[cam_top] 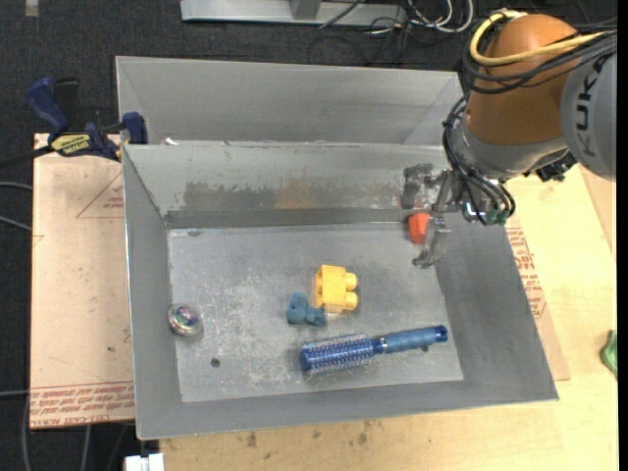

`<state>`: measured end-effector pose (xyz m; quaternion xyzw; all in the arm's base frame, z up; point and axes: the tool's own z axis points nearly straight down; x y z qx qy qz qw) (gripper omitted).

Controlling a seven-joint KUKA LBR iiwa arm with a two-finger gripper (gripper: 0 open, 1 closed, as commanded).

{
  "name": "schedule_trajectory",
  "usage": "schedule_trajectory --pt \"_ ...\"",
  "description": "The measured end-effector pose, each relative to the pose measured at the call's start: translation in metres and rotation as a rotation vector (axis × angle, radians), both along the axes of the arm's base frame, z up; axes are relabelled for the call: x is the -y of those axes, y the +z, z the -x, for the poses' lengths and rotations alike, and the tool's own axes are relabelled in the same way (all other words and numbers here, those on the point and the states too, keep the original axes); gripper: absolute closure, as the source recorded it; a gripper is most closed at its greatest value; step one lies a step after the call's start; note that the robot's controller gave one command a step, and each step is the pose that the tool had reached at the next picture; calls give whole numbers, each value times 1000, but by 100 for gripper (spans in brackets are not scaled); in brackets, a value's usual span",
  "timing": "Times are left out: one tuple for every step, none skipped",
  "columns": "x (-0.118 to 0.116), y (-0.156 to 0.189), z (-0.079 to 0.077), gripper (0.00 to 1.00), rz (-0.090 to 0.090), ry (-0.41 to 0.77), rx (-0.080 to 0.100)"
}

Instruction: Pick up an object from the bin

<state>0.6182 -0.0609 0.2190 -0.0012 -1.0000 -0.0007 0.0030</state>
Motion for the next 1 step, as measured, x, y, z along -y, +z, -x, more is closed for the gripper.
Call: schedule_trajectory --pt "-17 -84 85 0 -2 217 -3"
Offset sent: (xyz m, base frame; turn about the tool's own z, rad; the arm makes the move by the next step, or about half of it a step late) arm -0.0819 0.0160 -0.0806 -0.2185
